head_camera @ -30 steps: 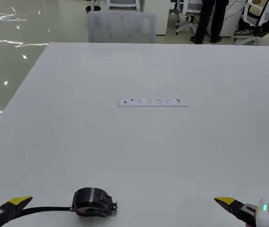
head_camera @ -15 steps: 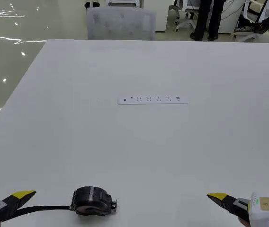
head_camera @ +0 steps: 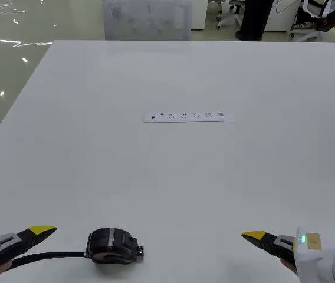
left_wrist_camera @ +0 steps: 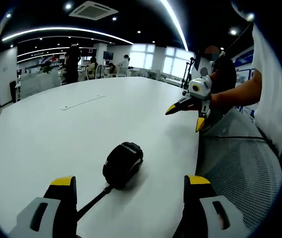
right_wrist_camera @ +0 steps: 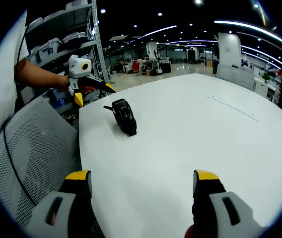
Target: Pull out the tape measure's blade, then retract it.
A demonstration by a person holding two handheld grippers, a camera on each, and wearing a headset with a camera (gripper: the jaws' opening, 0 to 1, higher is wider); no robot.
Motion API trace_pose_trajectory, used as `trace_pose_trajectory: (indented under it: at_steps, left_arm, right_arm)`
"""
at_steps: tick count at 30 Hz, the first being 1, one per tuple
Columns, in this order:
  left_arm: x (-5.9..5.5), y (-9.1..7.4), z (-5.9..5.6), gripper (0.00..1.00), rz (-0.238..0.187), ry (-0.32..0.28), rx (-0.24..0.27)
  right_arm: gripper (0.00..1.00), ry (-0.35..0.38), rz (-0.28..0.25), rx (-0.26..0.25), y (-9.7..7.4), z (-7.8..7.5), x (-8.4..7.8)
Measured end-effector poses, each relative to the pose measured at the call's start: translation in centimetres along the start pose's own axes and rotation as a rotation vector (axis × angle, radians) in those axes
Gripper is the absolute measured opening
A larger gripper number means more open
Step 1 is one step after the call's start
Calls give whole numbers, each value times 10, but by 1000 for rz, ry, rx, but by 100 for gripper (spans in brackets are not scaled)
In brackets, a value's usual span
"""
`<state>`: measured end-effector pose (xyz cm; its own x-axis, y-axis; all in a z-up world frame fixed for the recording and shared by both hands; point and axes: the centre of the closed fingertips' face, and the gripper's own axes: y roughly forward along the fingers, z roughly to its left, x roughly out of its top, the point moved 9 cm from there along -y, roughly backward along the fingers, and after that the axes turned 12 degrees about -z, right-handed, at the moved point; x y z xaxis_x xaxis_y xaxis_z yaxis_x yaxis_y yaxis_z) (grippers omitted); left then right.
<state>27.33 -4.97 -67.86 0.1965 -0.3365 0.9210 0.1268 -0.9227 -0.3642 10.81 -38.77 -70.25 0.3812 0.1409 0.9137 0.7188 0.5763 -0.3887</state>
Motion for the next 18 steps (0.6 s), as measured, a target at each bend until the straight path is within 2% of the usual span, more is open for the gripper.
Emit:
trace_pose_trajectory:
  at_steps: [13,18]
  left_arm:
    - [-11,23,17,81,57,40,-69]
    - [-12,32,18,78,68,47,-108]
  right_arm:
    - [76,-31,7,57,23,-3,-4]
    - [71,-40,7,77,31,-5,-6]
